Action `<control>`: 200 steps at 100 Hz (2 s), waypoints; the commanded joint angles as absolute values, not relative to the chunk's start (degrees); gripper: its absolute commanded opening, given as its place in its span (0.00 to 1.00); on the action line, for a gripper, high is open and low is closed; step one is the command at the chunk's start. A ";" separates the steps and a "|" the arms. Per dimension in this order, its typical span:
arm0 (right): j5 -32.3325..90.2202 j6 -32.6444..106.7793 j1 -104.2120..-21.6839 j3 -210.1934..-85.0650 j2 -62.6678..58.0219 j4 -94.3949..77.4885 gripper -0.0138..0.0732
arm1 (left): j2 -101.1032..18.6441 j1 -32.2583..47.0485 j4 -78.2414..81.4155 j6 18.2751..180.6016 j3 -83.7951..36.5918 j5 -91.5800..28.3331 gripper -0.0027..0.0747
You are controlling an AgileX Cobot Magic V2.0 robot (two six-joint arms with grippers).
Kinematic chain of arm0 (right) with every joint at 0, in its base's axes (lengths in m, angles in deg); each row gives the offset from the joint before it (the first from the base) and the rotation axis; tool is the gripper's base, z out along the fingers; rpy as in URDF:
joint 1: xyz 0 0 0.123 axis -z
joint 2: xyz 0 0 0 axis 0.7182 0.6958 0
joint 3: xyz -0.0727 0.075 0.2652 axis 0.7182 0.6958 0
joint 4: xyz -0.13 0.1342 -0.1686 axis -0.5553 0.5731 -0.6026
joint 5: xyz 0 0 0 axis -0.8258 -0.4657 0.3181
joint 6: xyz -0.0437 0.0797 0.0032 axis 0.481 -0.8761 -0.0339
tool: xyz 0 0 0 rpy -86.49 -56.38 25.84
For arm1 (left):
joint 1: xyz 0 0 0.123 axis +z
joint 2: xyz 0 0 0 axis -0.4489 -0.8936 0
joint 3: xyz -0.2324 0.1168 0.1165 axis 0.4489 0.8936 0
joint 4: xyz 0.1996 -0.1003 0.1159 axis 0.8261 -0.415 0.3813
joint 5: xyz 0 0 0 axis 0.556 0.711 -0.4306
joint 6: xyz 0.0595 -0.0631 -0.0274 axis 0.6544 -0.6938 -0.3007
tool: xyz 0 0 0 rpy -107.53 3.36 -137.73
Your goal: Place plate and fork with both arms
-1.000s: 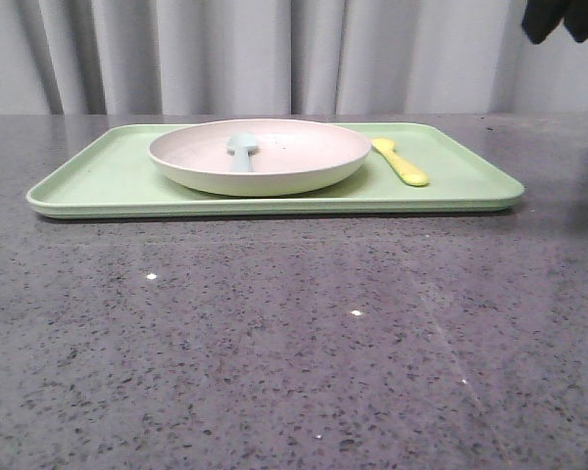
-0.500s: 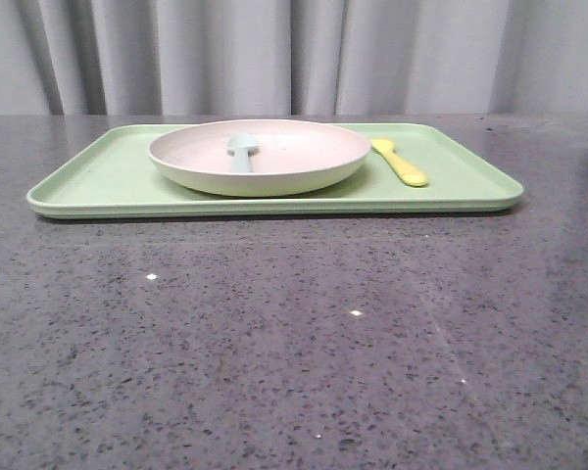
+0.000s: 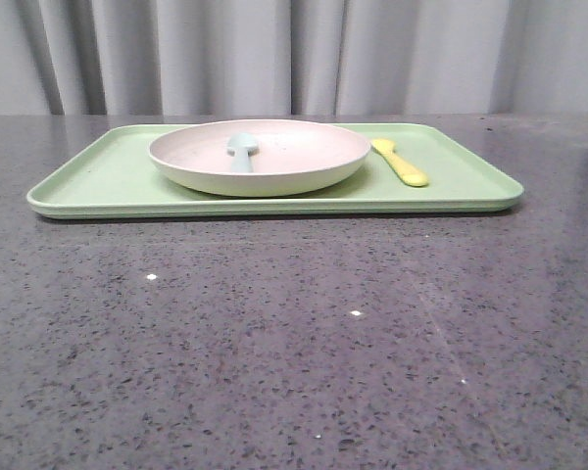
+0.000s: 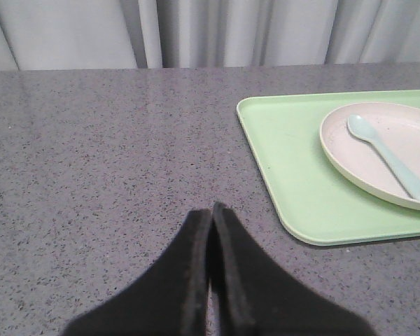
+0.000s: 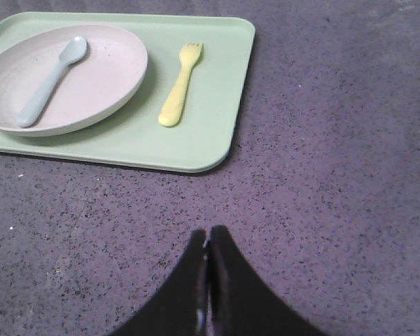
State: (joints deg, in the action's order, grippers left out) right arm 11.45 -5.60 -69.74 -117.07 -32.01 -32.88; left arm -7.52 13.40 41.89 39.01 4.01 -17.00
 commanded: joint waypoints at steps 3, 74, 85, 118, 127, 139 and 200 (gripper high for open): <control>16.76 -5.26 -69.49 -117.97 -33.42 -34.31 0.08 | -7.47 13.37 41.89 38.30 2.48 -22.19 0.01; 16.70 -5.26 -69.49 -117.97 -33.48 -34.31 0.08 | -7.47 13.37 41.80 38.30 2.48 -22.19 0.01; 16.70 -5.26 -69.49 -117.97 -33.48 -34.31 0.08 | -7.47 13.37 41.80 38.30 2.48 -22.19 0.01; 16.70 -5.26 -69.49 -117.97 -33.48 -34.31 0.08 | -4.42 13.62 32.59 40.96 3.02 -21.88 0.01; 16.70 -5.26 -69.49 -117.97 -33.48 -34.31 0.08 | -3.26 15.33 32.71 44.28 4.55 -22.33 0.01; 16.70 -5.26 -69.49 -117.97 -33.48 -34.31 0.08 | -0.49 18.67 32.43 50.78 8.22 -28.00 0.01; 16.70 -5.26 -69.49 -117.97 -33.48 -34.31 0.08 | 15.60 28.39 23.60 61.73 32.23 -45.45 0.01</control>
